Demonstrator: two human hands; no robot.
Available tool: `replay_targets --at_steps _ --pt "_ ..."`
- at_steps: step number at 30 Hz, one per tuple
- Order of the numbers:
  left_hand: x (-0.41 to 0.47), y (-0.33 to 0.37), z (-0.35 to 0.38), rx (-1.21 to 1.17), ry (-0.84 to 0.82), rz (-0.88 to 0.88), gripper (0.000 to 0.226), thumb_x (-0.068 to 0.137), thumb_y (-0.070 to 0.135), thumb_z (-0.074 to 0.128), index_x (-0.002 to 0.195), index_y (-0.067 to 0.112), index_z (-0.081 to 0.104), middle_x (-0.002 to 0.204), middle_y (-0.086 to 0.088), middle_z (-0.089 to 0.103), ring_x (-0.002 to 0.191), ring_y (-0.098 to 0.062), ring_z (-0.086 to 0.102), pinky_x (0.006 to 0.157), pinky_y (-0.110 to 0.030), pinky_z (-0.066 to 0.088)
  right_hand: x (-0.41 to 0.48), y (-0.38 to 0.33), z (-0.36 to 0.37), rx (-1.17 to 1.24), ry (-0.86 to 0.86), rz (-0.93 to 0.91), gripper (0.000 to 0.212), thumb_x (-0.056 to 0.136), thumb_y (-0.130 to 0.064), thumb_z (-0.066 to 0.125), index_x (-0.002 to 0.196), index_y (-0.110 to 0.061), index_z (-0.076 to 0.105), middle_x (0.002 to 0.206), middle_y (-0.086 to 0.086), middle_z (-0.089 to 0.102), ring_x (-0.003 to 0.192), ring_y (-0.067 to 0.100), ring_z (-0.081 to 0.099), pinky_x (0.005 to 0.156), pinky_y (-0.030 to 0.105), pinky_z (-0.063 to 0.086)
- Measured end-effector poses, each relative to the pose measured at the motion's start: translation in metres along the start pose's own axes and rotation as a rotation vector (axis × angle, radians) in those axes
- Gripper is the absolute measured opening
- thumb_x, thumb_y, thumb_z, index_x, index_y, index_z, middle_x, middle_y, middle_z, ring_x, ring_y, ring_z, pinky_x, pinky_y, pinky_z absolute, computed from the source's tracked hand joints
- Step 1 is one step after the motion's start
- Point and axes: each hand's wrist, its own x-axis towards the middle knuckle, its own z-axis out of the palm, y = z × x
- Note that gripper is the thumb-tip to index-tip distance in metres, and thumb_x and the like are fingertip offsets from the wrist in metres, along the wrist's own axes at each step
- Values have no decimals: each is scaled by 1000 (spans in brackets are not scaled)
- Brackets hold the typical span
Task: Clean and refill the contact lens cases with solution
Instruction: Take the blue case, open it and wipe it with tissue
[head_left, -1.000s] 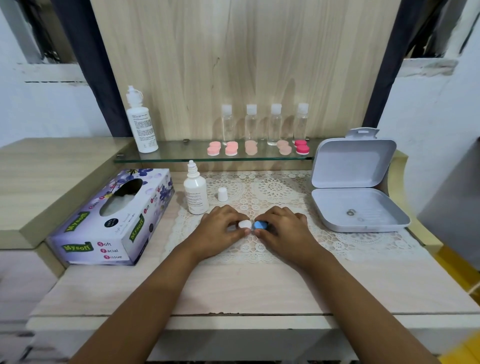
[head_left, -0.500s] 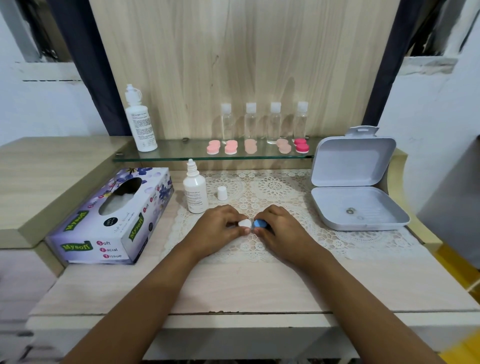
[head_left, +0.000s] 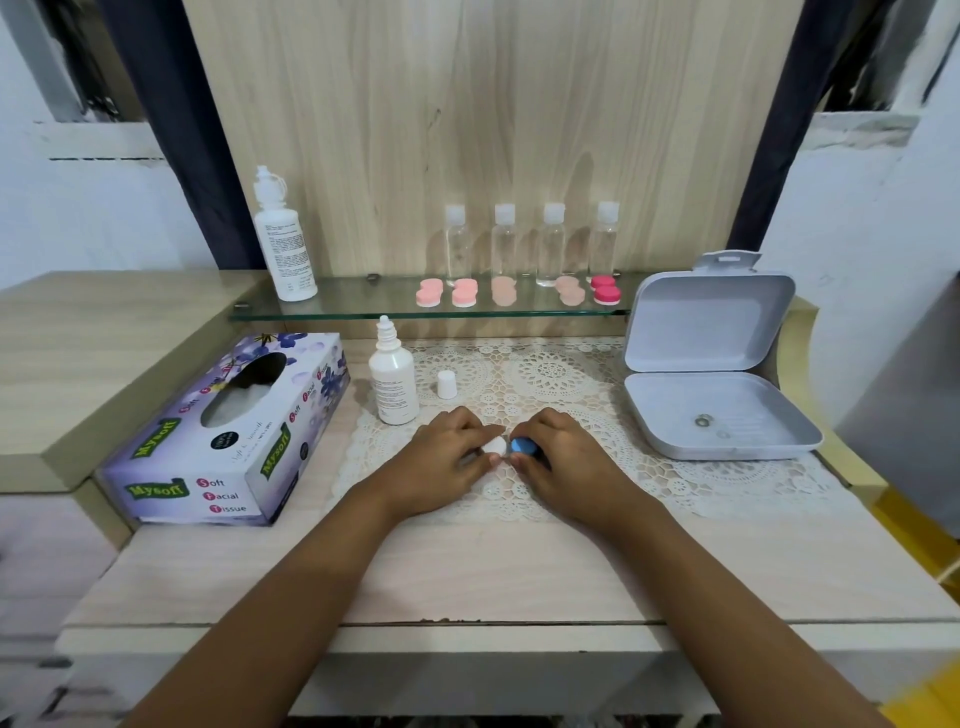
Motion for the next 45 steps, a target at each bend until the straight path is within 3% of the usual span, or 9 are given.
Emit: replay_targets --at_steps 8,14,20,26,30,35,40,42,45 --pt "-1 1 0 -55 88 47 30 88 22 63 116 12 65 97 4 51 84 -6 47 73 -4 31 1 1 1 -7 3 -24 16 87 -16 58 99 -8 64 92 4 55 89 17 49 77 23 35" --pt "0 2 2 -73 138 49 29 85 25 67 112 14 68 94 2 56 74 4 48 70 -3 32 0 1 1 -16 5 -33 16 86 -18 58 97 -7 64 90 5 54 86 20 49 76 28 39" --pt "1 2 2 -106 203 -35 33 75 37 74 100 16 72 85 3 59 80 -9 57 73 -21 45 0 1 2 -2 11 -33 15 85 -17 60 95 -7 64 90 6 55 85 20 50 73 26 37" --pt "-2 2 3 -81 217 -19 27 76 35 74 93 16 70 81 11 51 77 0 51 68 -4 34 0 3 1 11 12 -21 16 86 -18 62 97 -8 65 92 5 56 87 20 51 75 24 36" --pt "-4 1 2 -69 204 -9 18 82 26 68 96 15 68 88 5 56 81 -2 51 70 -9 35 0 4 2 8 1 -12 17 86 -20 62 100 -9 65 94 5 56 89 20 51 77 24 37" --pt "-3 -1 2 -74 206 -32 23 78 36 72 84 16 61 84 5 53 79 -6 51 67 -10 37 0 4 2 12 -13 -6 18 86 -23 60 98 -10 65 93 4 55 88 20 51 78 25 38" --pt "-4 -2 2 -92 91 -26 47 87 29 62 132 25 47 98 14 46 99 -6 42 88 -15 33 1 3 1 14 -33 7 23 85 -27 56 98 -10 64 92 4 55 87 21 52 78 30 42" --pt "-4 -5 1 -98 59 11 46 89 20 59 133 28 48 96 19 42 102 -7 42 88 -12 30 0 2 1 20 -30 17 26 83 -28 53 98 -10 65 91 4 55 87 20 52 78 28 41" --pt "-3 -6 0 -106 60 19 34 89 18 60 122 25 59 100 11 46 101 -10 46 87 -12 32 0 3 1 28 -31 17 23 84 -26 55 99 -11 65 91 3 55 87 19 51 77 26 39"
